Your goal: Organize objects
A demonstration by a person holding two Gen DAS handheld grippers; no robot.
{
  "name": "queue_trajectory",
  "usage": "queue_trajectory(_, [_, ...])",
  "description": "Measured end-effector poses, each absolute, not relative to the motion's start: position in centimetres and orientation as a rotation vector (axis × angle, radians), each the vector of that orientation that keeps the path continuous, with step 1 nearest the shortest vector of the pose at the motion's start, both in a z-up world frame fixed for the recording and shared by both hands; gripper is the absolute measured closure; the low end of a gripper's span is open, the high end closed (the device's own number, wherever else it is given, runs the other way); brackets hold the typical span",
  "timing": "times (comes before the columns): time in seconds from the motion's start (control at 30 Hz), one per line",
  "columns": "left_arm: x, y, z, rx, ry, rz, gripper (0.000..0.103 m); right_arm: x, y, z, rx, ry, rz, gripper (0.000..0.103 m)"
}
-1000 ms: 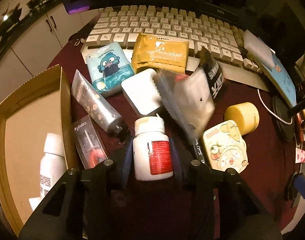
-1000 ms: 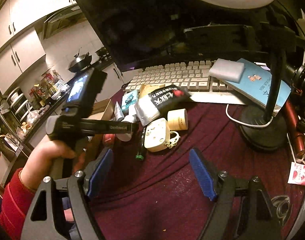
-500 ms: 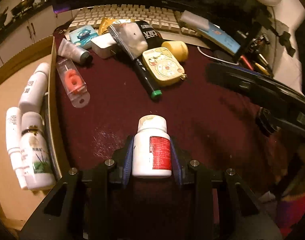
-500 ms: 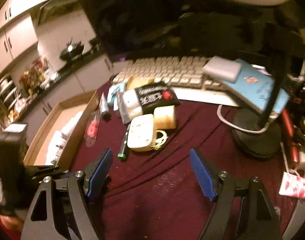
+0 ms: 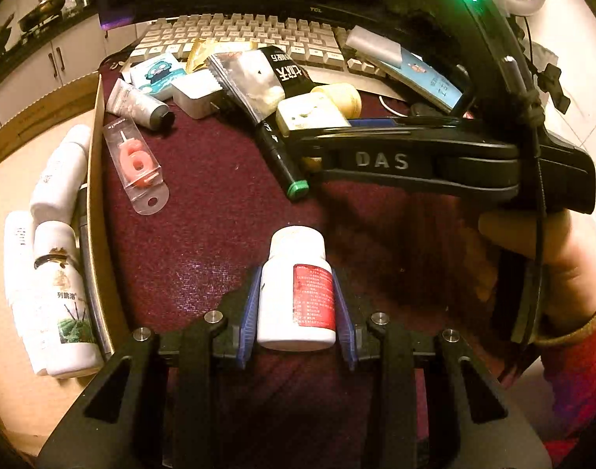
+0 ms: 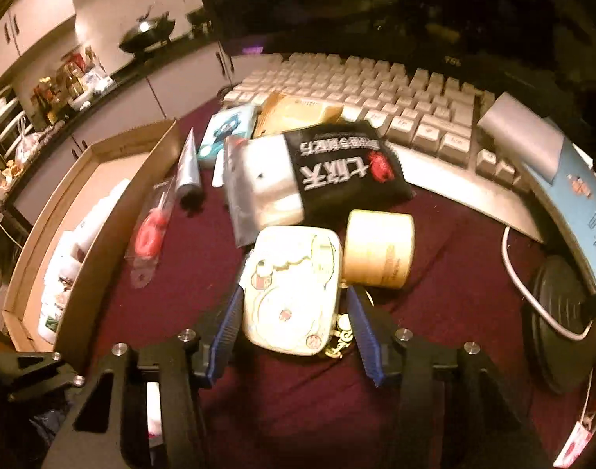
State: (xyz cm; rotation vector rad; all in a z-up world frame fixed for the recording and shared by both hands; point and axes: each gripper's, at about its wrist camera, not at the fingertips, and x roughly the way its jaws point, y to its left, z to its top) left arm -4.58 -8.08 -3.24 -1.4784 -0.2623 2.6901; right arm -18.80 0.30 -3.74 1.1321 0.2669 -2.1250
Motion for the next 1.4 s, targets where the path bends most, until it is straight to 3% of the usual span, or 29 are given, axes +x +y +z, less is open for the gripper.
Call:
queue_trajectory(0.37, [-4.4,-7.9,-3.3,-1.469,-0.265,2.705,0.069,-17.1,4.3,-3.8,1.088,0.261,-2.166,0.055])
queue_trajectory(0.53, [-4.2,-7.3,-3.4,-1.456,-0.231,2.748,0.069,-16.7,5.3,-3.7,1.074,0.171,-2.164,0.055])
queue_trajectory(1.07, [-3.8,-5.0,-3.2,-1.446,-0.125,2.803,0.069,-13.9,6.2,1.3,0.895,0.08,-2.145,0.055])
queue_trajectory(1.4, [-3.4,-5.6,-1.7,-1.386,-0.155,2.832,0.069,-11.9,6.1,3.9,0.797,0.085,-2.144,0.055])
